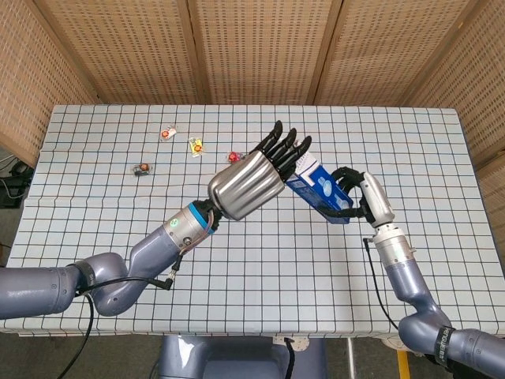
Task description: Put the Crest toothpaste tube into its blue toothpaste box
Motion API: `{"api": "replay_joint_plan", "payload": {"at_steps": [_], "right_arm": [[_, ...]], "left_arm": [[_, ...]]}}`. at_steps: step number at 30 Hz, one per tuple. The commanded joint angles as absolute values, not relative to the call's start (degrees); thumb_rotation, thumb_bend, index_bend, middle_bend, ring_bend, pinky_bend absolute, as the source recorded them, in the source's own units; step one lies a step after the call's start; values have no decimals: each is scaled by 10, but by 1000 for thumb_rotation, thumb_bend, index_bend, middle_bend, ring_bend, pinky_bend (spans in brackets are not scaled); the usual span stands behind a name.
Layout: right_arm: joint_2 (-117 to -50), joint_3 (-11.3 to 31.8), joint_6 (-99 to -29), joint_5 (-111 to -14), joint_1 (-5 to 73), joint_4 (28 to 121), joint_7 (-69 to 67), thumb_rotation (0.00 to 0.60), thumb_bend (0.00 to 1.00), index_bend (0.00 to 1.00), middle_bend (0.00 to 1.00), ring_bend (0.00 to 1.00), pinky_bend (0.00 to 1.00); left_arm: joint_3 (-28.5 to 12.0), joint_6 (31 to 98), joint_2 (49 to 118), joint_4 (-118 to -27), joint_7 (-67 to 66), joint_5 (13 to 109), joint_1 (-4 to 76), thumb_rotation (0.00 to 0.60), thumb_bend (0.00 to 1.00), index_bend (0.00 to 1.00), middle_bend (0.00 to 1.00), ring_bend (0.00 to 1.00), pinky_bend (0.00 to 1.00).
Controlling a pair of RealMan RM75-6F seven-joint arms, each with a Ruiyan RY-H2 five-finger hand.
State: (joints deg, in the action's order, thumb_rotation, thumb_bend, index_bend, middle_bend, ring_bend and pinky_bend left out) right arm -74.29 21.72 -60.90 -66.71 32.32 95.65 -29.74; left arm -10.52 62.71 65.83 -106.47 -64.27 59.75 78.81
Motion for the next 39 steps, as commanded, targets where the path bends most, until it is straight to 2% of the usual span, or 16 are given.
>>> {"api": "replay_joint_plan", "payload": {"at_steps": [1,8,14,24,34,39], "right_arm": [[-755,224,-615,-668,317,946,-332,600,237,833,650,686,694],[-769,231,-620,-664,307,934,-379,600,236,833,650,686,694],[-766,212,-633,-683,301,916,-329,600,236,832,649,686,694],[-776,127,-661,-708,285,850,-78,600,235,830,647,686,693],[-813,76,-656,-694,251,801,-22,600,235,830,647,686,693],[-835,60,-662,-707,239,781,-11,600,236,826,644,685,693]], "left_arm": [[-114,639,648,-1070,-625,609,774,600,146,203,68,112,149],[-116,668,639,-1084,-593,625,738,600,146,204,68,112,149],[-98,691,638,-1100,-568,627,693,600,146,207,68,113,150],[-36,760,649,-1150,-481,623,559,600,131,223,68,113,149],[29,820,676,-1113,-389,726,443,600,128,226,68,113,148],[41,831,690,-1085,-368,759,407,600,127,233,70,113,148]]}}
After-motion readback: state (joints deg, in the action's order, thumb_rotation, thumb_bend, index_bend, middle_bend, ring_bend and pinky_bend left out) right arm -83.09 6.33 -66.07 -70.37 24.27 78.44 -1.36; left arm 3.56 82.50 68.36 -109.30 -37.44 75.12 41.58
